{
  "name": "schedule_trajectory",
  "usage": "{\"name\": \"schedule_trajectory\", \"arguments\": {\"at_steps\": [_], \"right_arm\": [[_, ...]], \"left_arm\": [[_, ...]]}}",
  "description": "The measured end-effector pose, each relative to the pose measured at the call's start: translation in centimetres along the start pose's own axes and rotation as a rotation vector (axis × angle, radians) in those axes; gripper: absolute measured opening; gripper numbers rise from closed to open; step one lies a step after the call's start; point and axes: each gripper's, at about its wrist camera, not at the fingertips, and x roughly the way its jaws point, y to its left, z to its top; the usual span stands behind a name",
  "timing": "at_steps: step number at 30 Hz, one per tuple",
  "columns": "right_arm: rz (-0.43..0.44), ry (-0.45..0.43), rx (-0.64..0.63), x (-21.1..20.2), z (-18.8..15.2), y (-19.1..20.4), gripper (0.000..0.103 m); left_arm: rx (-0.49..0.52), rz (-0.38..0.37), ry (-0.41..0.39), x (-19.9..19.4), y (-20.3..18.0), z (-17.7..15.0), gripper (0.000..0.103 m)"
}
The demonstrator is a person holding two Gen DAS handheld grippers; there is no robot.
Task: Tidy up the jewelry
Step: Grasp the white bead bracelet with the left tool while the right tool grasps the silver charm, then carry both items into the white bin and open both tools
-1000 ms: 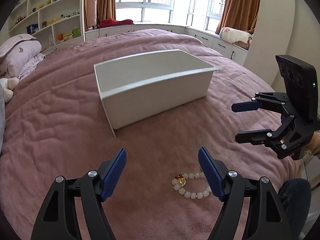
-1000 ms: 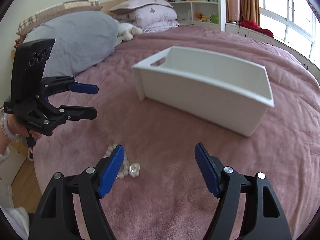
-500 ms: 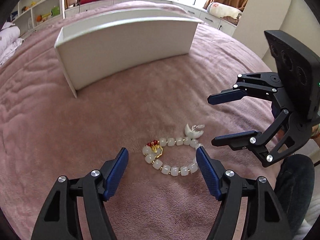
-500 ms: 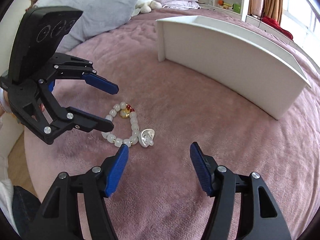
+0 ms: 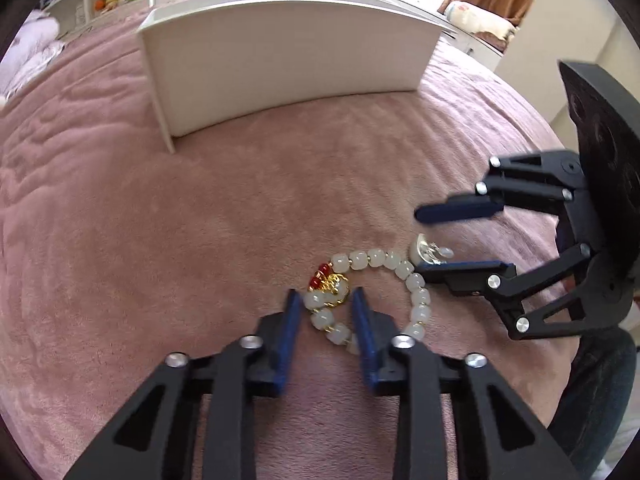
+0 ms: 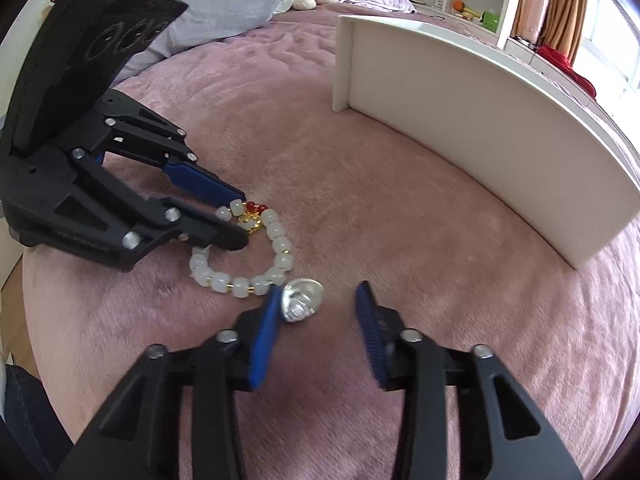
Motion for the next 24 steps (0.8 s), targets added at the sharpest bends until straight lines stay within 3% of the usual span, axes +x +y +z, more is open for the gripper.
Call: {"name": "schedule_trajectory", "arguments": {"at_steps": [2,16,24], "right_arm": [[0.009,0.010,-0.010,0.4,0.3,0.4,0.023],[0.061,-0.005,0.059,-0.9,-0.4,0.0,0.023],[0.042,-0.089,0.126,-5.5,-0.3,-2.5,0.023]], "left_arm": [[-0.020,-0.010,0.001,0.0,0.5,-0.1,0.020],[-0.001,0.016,-0.022,-1.7,-0.2,-0.4,0.015],[0.046,0.042,-0.095,-4.9,-1.4,2.1,0.015]]}}
